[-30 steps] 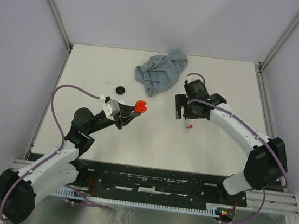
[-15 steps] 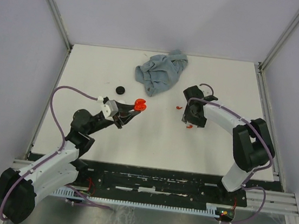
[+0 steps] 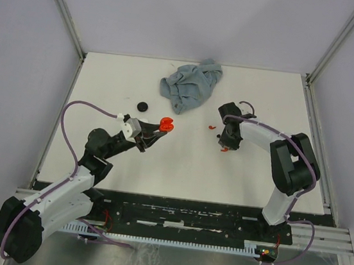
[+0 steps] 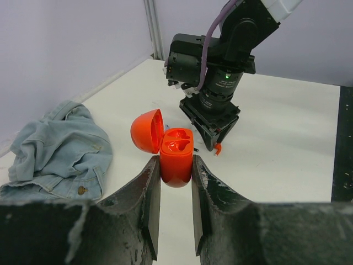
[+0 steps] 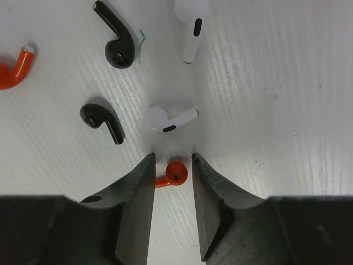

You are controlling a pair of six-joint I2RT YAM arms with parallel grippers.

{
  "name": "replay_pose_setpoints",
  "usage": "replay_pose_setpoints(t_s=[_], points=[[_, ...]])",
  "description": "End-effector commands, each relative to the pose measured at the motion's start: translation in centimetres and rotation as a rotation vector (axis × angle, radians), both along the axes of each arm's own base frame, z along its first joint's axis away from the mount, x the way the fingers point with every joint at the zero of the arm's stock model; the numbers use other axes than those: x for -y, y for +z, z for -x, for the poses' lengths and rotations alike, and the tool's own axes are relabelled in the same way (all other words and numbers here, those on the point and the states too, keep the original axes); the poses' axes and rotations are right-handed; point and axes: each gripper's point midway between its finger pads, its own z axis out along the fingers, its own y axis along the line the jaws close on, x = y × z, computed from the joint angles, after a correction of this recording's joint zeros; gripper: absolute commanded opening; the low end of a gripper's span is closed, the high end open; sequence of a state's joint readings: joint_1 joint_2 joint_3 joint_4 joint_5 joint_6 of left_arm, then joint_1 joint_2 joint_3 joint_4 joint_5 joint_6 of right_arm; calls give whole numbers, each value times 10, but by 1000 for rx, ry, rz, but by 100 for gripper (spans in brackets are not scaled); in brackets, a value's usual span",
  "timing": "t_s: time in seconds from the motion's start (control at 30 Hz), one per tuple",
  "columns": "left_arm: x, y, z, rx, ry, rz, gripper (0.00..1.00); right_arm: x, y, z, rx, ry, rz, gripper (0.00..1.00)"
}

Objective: Insert the wireless bluetooth earbuds into the charging case
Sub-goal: Pick up the earbud from the center of the board.

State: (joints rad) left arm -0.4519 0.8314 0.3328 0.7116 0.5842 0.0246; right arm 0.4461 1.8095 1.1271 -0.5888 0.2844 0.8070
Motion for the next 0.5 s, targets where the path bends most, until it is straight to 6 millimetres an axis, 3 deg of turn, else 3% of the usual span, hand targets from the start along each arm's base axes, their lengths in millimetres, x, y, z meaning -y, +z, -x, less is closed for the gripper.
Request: replay_pose_setpoints(t_s=[0.0,0.47], points=[[1,21,0,72,-5,17,3,-2,-4,-2,-3,-17,-19,41],[2,22,1,75,-14,14,3,0,-3,16,-77,35,-17,41]])
